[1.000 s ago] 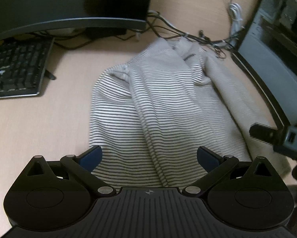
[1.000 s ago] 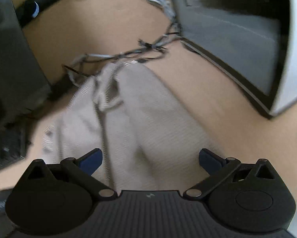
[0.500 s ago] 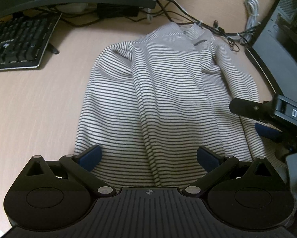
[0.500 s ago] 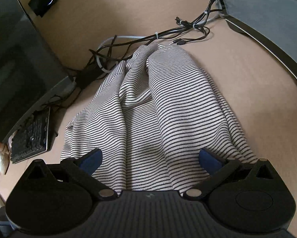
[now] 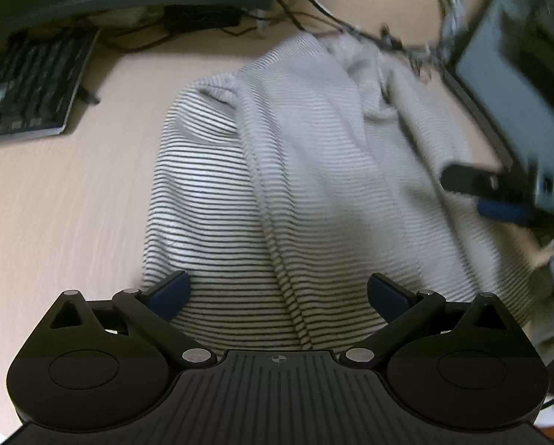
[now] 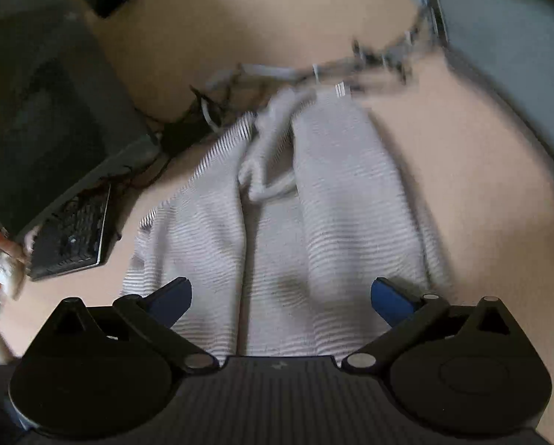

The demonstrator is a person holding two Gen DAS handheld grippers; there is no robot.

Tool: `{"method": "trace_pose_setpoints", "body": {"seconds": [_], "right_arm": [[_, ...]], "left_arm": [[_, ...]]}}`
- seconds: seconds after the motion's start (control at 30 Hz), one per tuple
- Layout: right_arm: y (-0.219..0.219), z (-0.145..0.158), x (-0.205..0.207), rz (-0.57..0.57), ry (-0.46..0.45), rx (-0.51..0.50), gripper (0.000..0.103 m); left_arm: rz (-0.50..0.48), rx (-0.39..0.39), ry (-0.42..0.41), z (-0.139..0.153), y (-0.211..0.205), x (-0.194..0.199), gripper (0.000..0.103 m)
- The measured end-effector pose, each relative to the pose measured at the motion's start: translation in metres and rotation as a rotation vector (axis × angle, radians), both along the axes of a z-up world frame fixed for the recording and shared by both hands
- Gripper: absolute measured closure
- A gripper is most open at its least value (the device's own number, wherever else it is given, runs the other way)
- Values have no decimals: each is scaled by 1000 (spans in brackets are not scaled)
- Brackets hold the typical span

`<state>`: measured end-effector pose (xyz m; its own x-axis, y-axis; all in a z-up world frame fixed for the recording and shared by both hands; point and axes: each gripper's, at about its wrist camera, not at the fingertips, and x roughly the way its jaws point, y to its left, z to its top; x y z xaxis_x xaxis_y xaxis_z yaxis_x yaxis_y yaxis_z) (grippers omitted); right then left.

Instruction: Fold clothes

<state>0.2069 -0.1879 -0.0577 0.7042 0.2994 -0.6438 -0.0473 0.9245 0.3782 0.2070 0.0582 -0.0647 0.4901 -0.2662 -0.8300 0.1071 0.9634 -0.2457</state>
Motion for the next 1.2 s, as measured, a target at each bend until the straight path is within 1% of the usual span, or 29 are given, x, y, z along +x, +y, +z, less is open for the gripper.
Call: {"method": "trace_pose_setpoints", "body": {"seconds": [0.03,0.07,0.1,0.13,0.17,0.2,0.23,0.27,0.3,0.37,0.43,0.6,0.67,0.7,0.73,0.77,0.8,0.87,0.97,1.03,1.1,1.2], "right_arm": [[4,7,-7,6,-42,-32,0],[8,13,-12,18,-74,-54,0],[12,19,-17,40,-100,-74,1],[17,24,-22,70,-119,-95,1],[23,29,-27,100,-137,-115,9],[29,33,-31,128,-148,-135,20],[36,33,-33,148,-138,-148,26],[41,31,-34,160,-119,-152,39],[46,29,-35,172,-100,-156,48],[57,25,-37,187,-58,-163,48],[64,16,-32,159,-13,-171,48],[77,-12,-29,102,100,-255,47],[85,-17,-33,111,95,-299,47],[89,-17,-33,120,91,-310,55],[92,-17,-32,129,92,-297,67],[94,-15,-30,140,92,-270,88],[95,-11,-29,145,86,-248,98],[97,5,-24,145,47,-212,98],[93,47,-18,114,-52,-137,98],[88,77,-13,97,-115,-89,98],[80,105,-8,86,-167,-39,98],[66,130,1,110,-177,41,99]], "left_arm": [[38,-26,-6,4,12,1,0],[84,-35,-19,8,25,3,0],[125,-32,-37,14,36,3,0],[162,-11,-64,20,46,4,0],[194,10,-94,27,56,4,0],[221,28,-119,34,65,5,0],[244,44,-137,40,74,7,0],[257,54,-153,45,80,8,0],[265,60,-169,49,86,9,0],[270,69,-194,56,97,9,0],[258,70,-198,58,103,7,0],[194,42,-190,51,110,-1,0],[170,30,-194,47,115,-5,0],[154,26,-198,46,117,-7,0],[134,24,-205,44,118,-8,0],[108,23,-217,44,117,-9,0],[75,24,-237,44,116,-12,0],[-2,23,-283,47,112,-17,0],[-178,27,-409,58,94,-32,0],[-277,68,-503,63,73,-38,0],[-349,125,-590,66,48,-39,0],[-421,185,-679,70,10,-29,0]]}}
